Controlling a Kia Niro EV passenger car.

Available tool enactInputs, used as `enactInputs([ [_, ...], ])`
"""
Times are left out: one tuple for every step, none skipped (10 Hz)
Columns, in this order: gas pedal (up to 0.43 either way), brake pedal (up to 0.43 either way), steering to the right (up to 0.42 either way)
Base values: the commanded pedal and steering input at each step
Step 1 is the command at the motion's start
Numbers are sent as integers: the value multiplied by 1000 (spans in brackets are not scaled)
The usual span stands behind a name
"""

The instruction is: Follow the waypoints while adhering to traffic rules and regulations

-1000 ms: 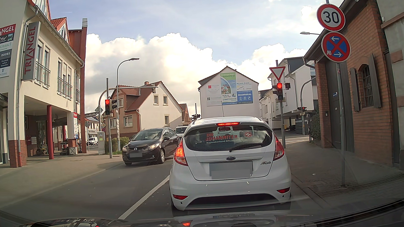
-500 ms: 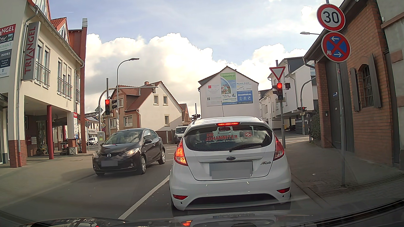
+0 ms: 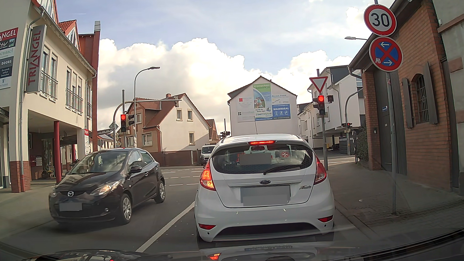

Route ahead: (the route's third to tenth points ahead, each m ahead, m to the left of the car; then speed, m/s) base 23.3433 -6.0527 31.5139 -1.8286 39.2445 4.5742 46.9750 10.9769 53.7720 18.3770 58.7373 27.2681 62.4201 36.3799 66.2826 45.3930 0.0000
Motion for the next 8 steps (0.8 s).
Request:
enactInputs([
  [0,274,9],
  [0,274,9],
  [0,274,9],
  [0,274,9],
  [0,274,9],
  [0,274,9],
  [0,274,9],
  [0,274,9],
])
